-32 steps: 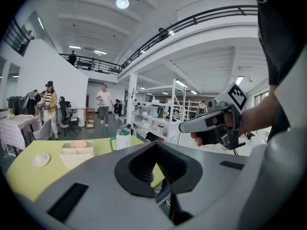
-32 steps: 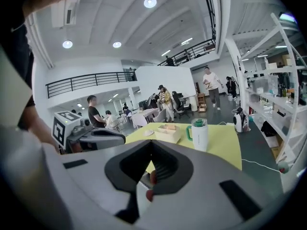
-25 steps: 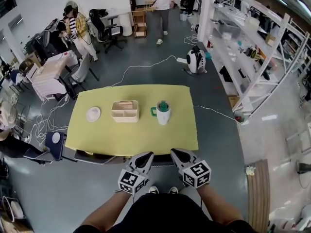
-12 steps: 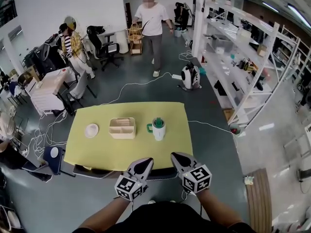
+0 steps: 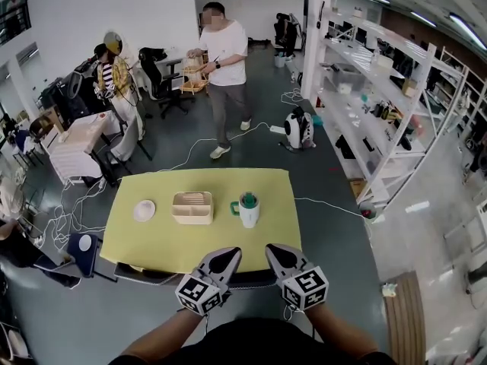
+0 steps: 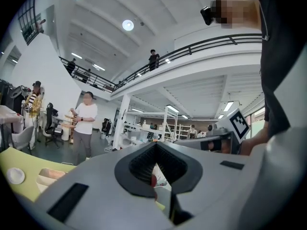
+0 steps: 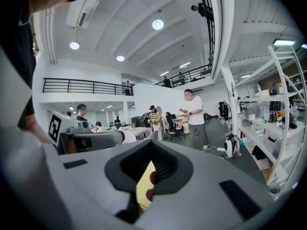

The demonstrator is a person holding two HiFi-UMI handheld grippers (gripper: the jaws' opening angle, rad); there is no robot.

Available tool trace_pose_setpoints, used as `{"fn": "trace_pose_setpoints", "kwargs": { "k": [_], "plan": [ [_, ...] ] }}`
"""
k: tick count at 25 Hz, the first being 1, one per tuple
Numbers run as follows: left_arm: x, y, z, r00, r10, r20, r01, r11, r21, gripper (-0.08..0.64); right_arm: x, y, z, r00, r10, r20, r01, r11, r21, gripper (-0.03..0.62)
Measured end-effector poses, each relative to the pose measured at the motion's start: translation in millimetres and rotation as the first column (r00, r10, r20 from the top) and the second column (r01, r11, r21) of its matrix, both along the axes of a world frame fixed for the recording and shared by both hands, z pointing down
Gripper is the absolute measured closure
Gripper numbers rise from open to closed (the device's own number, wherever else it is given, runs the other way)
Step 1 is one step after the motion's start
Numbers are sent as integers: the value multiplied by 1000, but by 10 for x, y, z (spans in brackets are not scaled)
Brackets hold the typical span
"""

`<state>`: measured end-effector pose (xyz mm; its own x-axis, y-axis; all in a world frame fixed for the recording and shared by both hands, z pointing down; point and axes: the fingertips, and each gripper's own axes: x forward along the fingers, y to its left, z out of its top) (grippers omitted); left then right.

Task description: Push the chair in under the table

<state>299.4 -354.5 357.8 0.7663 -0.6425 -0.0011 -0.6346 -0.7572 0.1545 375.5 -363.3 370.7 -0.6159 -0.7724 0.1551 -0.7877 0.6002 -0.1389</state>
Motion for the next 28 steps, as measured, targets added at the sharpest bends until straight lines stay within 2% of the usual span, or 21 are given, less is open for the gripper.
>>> {"fn": "trace_pose_setpoints", "kwargs": {
  "k": [12,28],
  "plan": [
    [-177,-37,4,1000,-25,-18,25,1000,6,552,28,-50,-85,999,49,-8,-48,998,43,578],
    [-269,-1,61,999,-44,-9,44,999,-2,552,-41,-8,-68,999,48,-24,-46,998,51,578]
  ]
}}
